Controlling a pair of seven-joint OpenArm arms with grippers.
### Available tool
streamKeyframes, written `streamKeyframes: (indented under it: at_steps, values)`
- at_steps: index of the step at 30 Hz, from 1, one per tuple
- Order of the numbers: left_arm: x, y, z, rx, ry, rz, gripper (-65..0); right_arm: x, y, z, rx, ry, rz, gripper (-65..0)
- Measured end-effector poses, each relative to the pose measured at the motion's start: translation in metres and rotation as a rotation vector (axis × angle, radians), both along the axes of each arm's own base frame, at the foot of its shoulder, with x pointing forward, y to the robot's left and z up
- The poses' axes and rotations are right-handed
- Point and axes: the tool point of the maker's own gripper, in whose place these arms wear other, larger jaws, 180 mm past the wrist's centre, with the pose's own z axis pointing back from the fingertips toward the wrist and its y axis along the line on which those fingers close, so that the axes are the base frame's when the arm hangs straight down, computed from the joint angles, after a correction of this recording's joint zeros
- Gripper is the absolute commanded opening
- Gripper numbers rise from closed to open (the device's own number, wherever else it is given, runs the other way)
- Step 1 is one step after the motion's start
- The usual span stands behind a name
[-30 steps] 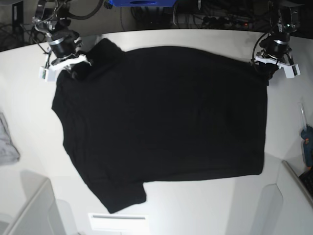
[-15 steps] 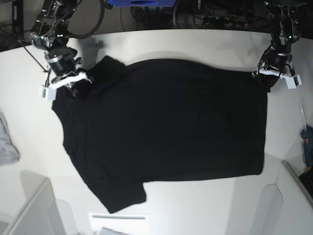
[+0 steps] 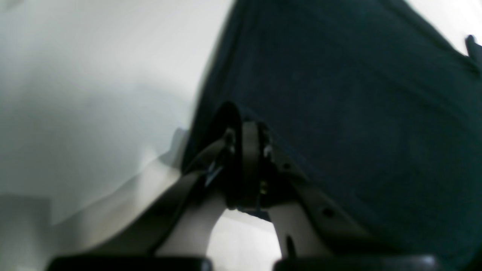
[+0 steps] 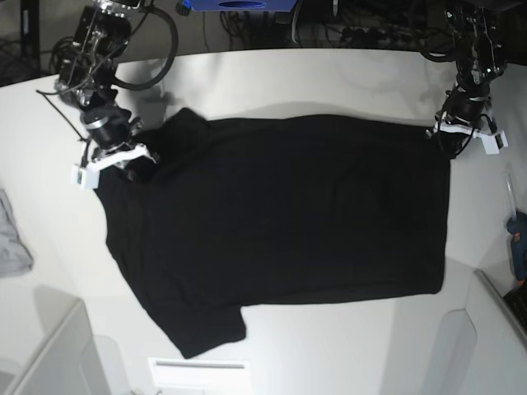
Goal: Fold the T-shirt properly
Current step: 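Lift the shoulder edge with both grippers and drag it toward the hem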
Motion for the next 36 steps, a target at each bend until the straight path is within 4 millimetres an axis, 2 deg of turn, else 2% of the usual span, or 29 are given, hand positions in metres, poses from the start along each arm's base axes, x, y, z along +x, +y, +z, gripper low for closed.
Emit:
streamKeyframes:
  at_steps: [6, 11, 17, 24, 31, 36]
  values:
    - [0.009, 0.001, 0.003, -0.004, -0.018, 0.006, -65.0, 0.009, -0.007, -0.006, -0.007, 0.013, -0.004, -65.0]
    - [0.016, 0.003, 0.007, 0.000, -0.035, 0.004, -65.0, 0.022, -0.006, 0.001, 0.002, -0.016, -0.006, -65.0]
    - [0.025, 0.004, 0.010, -0.004, -0.053, 0.007, -65.0, 0.029, -0.008, -0.004, 0.022, 0.008, -0.037, -65.0]
    - [0.020, 0.009, -0.001, -0.009, -0.021, 0.027, -65.0, 0.041, -0.007, 0.004, 0.028, -0.016, -0.041, -65.0]
    - [0.034, 0.010, 0.007, -0.011, -0.057, 0.029, -65.0, 0.047, -0.005, -0.009, 0.054, 0.019, -0.044, -65.0]
    - [0.043, 0.010, 0.012, -0.011, -0.077, 0.029, -65.0, 0.059, -0.005, -0.001, 0.057, -0.008, -0.044, -65.0]
